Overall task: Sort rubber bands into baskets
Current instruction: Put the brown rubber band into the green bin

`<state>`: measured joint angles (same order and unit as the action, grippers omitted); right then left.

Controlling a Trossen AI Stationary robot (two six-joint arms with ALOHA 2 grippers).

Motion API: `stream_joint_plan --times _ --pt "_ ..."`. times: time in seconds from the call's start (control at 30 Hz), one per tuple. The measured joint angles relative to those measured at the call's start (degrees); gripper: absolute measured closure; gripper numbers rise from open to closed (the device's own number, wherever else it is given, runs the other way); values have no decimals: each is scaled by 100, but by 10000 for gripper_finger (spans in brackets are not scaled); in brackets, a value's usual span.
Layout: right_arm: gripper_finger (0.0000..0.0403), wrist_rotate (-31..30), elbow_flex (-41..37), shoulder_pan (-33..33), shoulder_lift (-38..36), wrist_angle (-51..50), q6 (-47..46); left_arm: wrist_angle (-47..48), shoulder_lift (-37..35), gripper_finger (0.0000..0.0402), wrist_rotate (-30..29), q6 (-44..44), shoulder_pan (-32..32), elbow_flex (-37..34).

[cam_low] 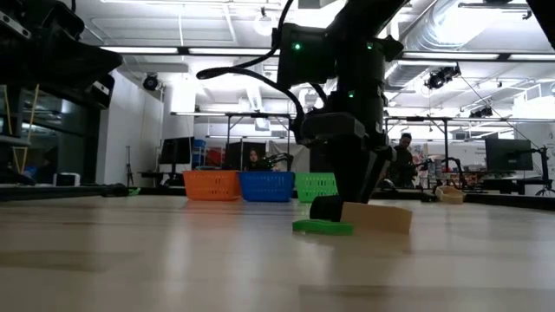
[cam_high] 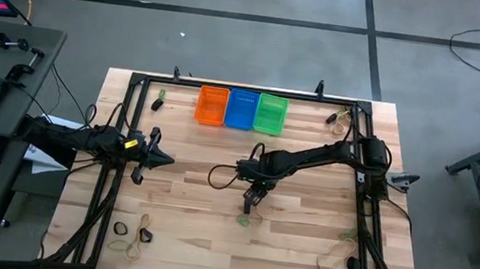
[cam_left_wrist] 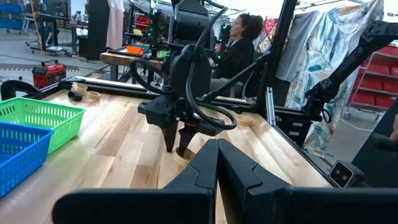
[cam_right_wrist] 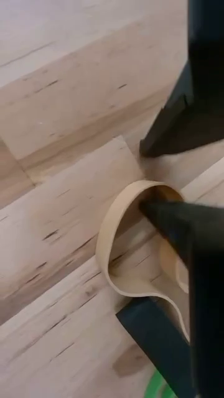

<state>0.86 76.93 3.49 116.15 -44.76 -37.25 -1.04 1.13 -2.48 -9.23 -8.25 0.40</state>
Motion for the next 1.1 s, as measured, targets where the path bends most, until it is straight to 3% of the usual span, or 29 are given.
stream_joint_plan --times 0.13,0.3,0.43,0.73,0.93,1.1 --pt "389 -45 -1 61 23 132 130 0 0 401 0 0 0 0" --pt "401 -113 132 77 -145 165 165 0 -1 401 1 0 1 0" --pt "402 -33 448 -54 -812 146 509 0 0 401 0 0 2 0" --pt "402 1068 741 -771 -2497 881 1485 0 -1 401 2 0 0 0" --pt "403 137 728 -1542 -2873 623 1282 0 0 401 0 0 0 0" --pt "403 -545 728 -2296 -2586 623 1503 0 0 401 0 0 0 0"
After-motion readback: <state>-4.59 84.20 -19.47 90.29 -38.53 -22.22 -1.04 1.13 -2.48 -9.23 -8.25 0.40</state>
